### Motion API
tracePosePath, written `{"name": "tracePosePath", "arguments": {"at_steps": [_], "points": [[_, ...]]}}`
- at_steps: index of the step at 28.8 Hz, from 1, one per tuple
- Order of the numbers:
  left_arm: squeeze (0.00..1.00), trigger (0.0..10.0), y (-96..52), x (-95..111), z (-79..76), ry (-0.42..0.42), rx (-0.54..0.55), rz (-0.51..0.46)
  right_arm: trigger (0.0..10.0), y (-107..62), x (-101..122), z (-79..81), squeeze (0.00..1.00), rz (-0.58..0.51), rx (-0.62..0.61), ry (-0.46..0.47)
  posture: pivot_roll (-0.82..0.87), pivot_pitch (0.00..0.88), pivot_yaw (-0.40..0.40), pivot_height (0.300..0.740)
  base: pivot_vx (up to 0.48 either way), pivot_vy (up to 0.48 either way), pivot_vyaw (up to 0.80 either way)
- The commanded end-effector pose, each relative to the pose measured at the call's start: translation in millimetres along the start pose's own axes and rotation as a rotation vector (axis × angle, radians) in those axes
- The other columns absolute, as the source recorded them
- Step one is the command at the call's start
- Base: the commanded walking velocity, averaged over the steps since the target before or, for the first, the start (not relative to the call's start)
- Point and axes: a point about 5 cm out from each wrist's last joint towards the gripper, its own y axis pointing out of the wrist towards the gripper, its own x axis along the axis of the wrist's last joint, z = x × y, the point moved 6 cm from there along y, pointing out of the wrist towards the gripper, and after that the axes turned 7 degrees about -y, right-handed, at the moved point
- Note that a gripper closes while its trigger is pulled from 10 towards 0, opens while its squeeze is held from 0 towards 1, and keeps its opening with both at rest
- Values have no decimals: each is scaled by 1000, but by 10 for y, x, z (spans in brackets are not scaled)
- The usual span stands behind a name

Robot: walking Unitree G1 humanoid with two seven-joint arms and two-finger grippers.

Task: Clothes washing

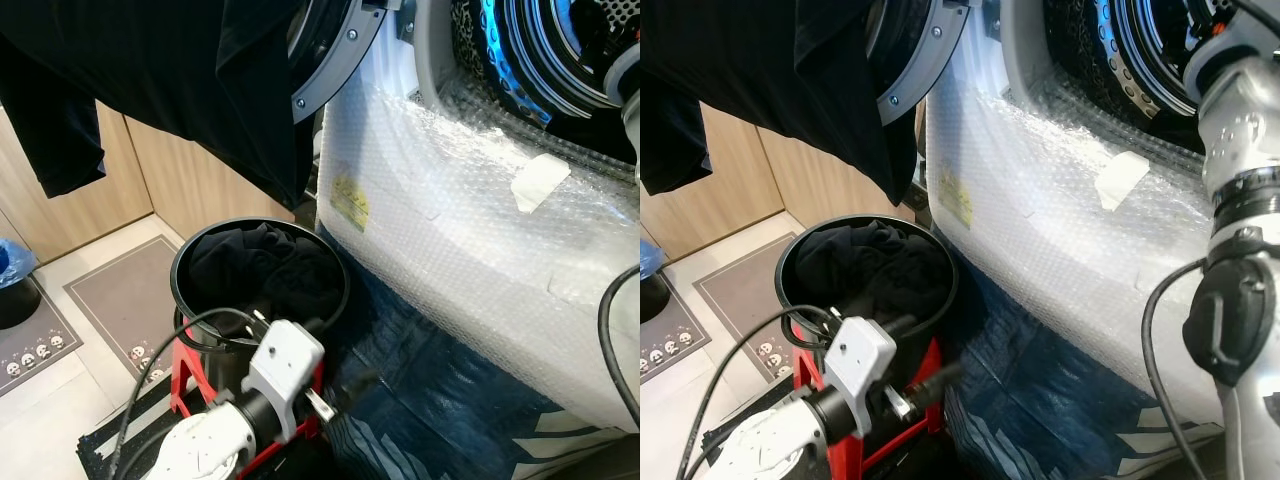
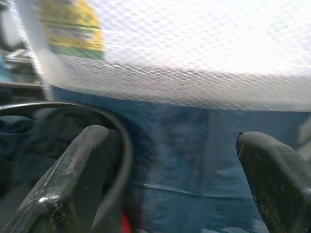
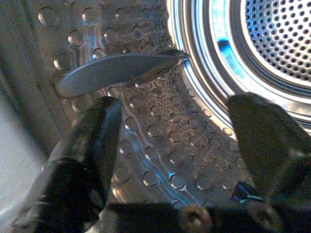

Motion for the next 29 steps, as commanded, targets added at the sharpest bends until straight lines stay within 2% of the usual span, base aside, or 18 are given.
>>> {"name": "tracePosePath", "arguments": {"at_steps": [1,2,4,6,9,17,18,22,24,25,29], "points": [[0,10000,26,-9,70,28,38,-9,10000,-50,172,-95,0,-75,6,12,41,45,-122,740,0,0,0],[0,10000,44,-17,190,28,87,-10,10000,-96,125,-106,0,-83,43,-4,41,31,-116,740,0,0,0],[0,10000,57,-10,299,37,126,-16,10000,-158,95,-98,0,-113,90,-1,40,21,-111,740,0,0,0],[0,10000,64,-9,356,46,146,-19,10000,-194,47,-117,0,-116,98,8,40,11,-108,740,0,0,0],[0,10000,78,8,461,104,190,-33,10000,-328,10,-115,0,-180,147,58,36,0,-98,740,0,0,0],[0,10000,120,-11,540,113,212,-46,10000,-551,9,-11,0,-261,227,38,32,0,-86,740,0,0,0],[0,10000,129,-12,548,118,211,-48,10000,-612,9,33,0,-275,256,80,27,0,-81,740,0,0,0],[0,10000,148,-44,560,122,207,-42,10000,-733,17,128,0,-305,318,151,25,0,-76,740,0,0,0],[0,10000,158,-76,580,111,212,-36,10000,-834,18,233,0,-319,379,193,23,0,-73,740,0,0,0],[0,10000,162,-103,597,114,216,-31,10000,-930,10,335,0,-324,431,213,23,0,-72,740,0,0,0],[0,10000,158,-149,635,111,220,-26,10000,-1078,-33,477,0,-306,521,269,19,0,-71,740,0,0,0]]}}
